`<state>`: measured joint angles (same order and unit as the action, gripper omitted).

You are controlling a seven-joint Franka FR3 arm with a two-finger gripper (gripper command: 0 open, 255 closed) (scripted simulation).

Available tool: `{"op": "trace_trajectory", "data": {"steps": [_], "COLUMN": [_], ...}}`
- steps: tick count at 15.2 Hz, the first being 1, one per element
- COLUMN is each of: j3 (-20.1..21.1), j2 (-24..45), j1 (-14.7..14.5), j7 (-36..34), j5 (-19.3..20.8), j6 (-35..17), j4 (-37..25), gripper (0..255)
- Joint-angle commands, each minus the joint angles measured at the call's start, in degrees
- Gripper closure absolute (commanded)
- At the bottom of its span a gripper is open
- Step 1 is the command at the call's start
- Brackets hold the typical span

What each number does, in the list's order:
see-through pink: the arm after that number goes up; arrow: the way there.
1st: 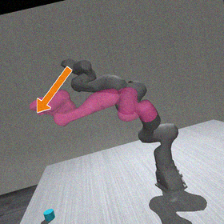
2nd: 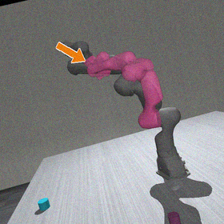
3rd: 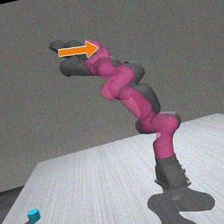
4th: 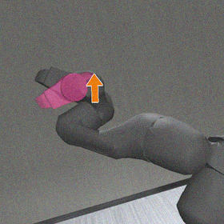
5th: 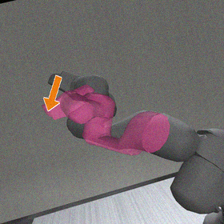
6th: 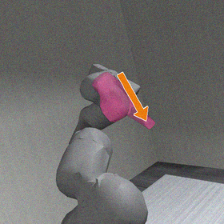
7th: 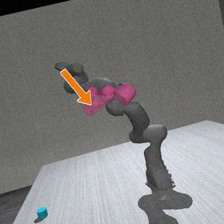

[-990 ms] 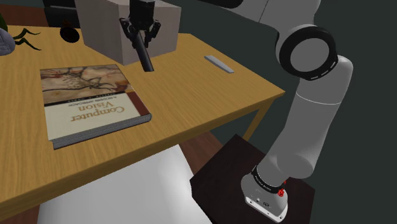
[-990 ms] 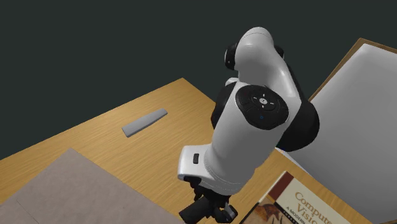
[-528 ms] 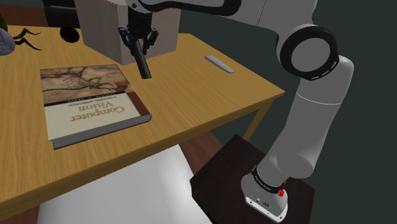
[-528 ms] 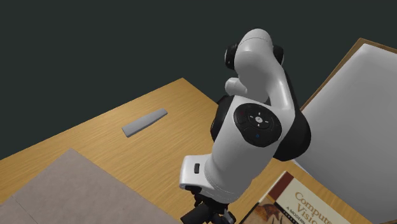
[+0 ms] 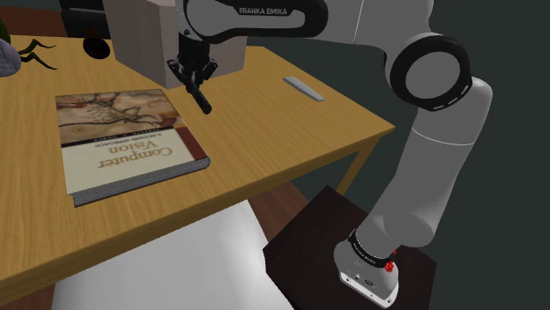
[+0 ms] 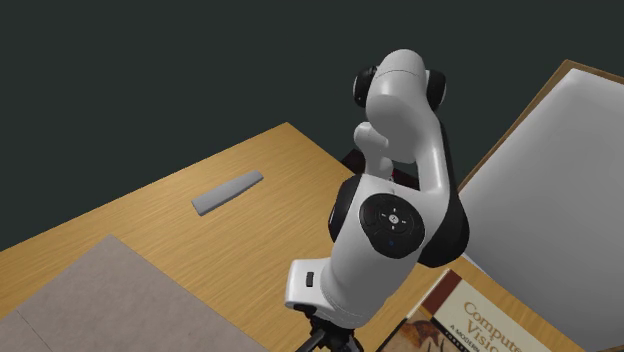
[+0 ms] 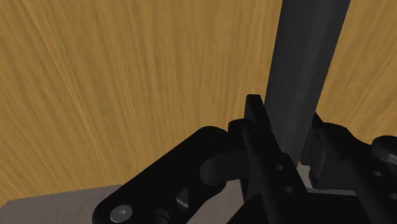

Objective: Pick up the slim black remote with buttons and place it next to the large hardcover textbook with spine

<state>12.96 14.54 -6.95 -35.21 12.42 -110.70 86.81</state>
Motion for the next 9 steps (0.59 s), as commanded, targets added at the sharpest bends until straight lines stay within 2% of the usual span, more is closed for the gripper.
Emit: {"op": "trace_trajectory", "data": {"steps": [1,8,9], "j3": [-0.04,-0.04,-0.04], "j2": [0.13,0.13,0.09], "j1": [0.05,0.05,0.05], "j7": [-0.21,-0.21,-0.20], "j5": [0.10,0.10,0.09], "j6": [-1.42,-1.42,-1.42], "j4": [1.33,1.33,1.37], "gripper": [255,255,0]}}
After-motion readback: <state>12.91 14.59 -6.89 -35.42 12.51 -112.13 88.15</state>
